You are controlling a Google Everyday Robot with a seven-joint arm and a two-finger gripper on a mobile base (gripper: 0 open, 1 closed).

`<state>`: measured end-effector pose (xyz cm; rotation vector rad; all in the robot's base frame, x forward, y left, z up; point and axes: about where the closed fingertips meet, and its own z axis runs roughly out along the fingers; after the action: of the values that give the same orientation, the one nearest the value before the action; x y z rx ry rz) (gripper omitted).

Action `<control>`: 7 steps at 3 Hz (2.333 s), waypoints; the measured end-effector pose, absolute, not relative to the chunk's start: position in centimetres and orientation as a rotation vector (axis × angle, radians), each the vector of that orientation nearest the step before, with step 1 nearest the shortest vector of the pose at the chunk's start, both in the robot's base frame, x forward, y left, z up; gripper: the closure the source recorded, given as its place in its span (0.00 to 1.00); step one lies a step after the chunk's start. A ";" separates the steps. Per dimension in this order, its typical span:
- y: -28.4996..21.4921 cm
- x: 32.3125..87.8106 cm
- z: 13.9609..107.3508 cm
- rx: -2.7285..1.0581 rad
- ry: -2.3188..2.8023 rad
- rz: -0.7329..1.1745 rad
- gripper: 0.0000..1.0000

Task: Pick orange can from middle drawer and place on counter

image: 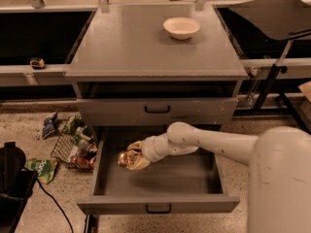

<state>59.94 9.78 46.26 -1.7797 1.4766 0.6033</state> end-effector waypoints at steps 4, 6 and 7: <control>5.4 56.7 57.3 -1.705 1.195 0.501 1.00; 2.9 52.6 69.0 -1.779 1.006 0.220 1.00; 2.8 52.6 69.6 -1.784 1.002 0.206 1.00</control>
Offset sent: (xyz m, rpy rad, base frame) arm -0.0025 -0.0295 0.0274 0.0628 -0.0465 -0.0358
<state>52.64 2.82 69.56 -1.7838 1.0022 0.2056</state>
